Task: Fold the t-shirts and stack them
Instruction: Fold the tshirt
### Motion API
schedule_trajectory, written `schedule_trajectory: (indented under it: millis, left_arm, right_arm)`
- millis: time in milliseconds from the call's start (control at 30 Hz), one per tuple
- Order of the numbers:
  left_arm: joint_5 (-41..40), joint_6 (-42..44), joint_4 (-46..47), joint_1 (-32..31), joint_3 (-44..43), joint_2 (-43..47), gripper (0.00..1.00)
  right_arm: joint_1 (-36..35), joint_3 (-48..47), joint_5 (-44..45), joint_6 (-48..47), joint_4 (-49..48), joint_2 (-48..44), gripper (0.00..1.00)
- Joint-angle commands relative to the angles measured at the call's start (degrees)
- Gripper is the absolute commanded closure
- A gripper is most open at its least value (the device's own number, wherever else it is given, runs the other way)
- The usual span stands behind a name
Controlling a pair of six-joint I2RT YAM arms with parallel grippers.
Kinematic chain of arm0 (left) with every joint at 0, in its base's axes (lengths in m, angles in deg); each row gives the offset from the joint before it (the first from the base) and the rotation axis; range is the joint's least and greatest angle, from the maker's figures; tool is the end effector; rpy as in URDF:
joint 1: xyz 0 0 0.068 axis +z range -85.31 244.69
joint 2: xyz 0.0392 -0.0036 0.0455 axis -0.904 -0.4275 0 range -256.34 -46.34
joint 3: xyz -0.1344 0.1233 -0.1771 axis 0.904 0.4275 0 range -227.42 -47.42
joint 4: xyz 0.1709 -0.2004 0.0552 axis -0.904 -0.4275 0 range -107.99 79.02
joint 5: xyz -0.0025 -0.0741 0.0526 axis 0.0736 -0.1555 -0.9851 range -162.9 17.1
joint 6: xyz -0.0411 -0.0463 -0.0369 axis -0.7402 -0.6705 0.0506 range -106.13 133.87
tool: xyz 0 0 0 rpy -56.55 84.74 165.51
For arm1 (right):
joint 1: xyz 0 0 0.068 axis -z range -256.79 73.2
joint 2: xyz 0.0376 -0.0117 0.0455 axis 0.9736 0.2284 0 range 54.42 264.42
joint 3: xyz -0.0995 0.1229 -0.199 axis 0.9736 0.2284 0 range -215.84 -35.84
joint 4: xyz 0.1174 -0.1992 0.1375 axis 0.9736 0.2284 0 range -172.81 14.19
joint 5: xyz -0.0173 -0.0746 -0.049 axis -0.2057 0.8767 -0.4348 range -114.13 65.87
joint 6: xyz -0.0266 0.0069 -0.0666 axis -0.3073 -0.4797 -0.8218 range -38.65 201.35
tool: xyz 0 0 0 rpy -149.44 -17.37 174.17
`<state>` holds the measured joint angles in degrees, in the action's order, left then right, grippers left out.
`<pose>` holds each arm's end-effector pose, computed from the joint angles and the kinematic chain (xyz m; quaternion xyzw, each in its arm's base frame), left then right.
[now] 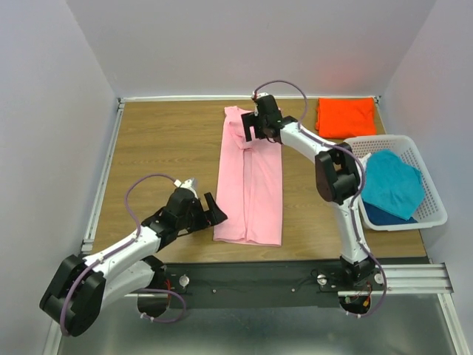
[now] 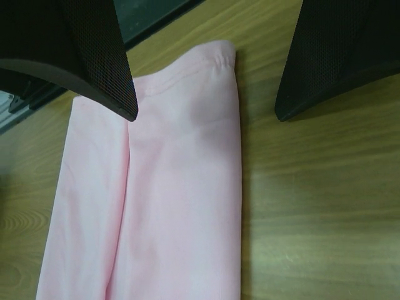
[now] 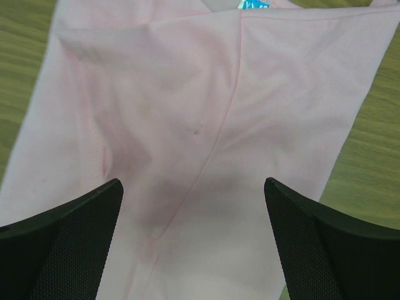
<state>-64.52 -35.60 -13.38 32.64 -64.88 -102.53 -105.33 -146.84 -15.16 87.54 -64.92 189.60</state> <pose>0.1810 -0.1235 0.1178 -0.1076 0.9021 -0.3198 0.2691 0.4855 0.2535 0.1481 -0.1453 0.8999 0.0527 0.4078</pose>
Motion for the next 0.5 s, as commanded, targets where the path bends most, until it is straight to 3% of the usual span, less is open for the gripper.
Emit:
schedule_trajectory:
  millis: [0, 100, 267, 467]
  left_arm:
    - [0.23, -5.1, -6.3, -2.66, 1.89, 2.39, 0.02]
    - [0.67, -8.78, -7.88, -5.46, 3.21, 4.32, 0.03]
    - [1.02, -12.66, -9.21, -8.37, 5.06, 7.31, 0.16]
    - [0.23, -14.95, -9.65, -9.08, 6.03, 10.04, 0.48]
  right_arm:
    - [-0.03, 3.76, -6.5, 3.82, 1.45, -10.27, 0.0]
    - [-0.12, 9.38, -6.86, 6.62, 1.45, -15.88, 0.0]
    - [-0.29, 18.97, -7.22, 10.49, 1.36, -23.46, 0.0]
    - [-0.91, 28.44, -5.38, 12.25, 1.1, -31.63, 0.0]
